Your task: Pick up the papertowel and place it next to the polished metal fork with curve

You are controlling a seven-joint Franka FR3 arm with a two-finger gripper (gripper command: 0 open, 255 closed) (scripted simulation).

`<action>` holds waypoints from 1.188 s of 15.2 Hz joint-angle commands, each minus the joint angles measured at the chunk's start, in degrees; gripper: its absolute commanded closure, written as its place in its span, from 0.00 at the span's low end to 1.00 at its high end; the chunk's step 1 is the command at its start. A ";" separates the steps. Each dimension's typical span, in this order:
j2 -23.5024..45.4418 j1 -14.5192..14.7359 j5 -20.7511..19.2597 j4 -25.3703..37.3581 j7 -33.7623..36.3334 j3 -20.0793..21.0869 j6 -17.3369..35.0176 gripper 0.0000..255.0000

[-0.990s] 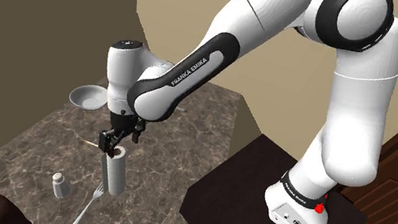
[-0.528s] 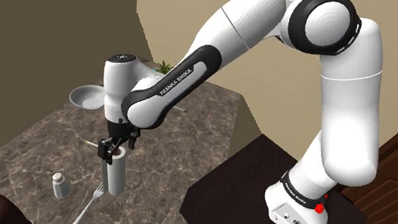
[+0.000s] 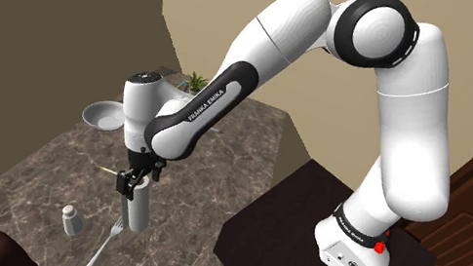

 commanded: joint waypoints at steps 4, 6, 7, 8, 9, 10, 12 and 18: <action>0.01 0.00 0.00 0.00 0.00 0.00 0.01 1.00; 0.00 0.00 0.00 -0.01 0.00 0.00 0.01 1.00; 0.00 0.00 0.00 -0.01 0.00 0.00 0.01 1.00; 0.00 0.00 0.00 -0.01 0.00 0.00 0.01 1.00; 0.00 0.00 0.00 -0.01 0.00 0.00 0.01 1.00; 0.00 0.00 0.00 0.00 0.00 0.00 0.01 1.00; 0.01 0.01 -0.01 0.01 0.00 -0.01 0.01 1.00; -3.70 -1.06 1.47 -0.50 -0.62 1.36 -3.11 1.00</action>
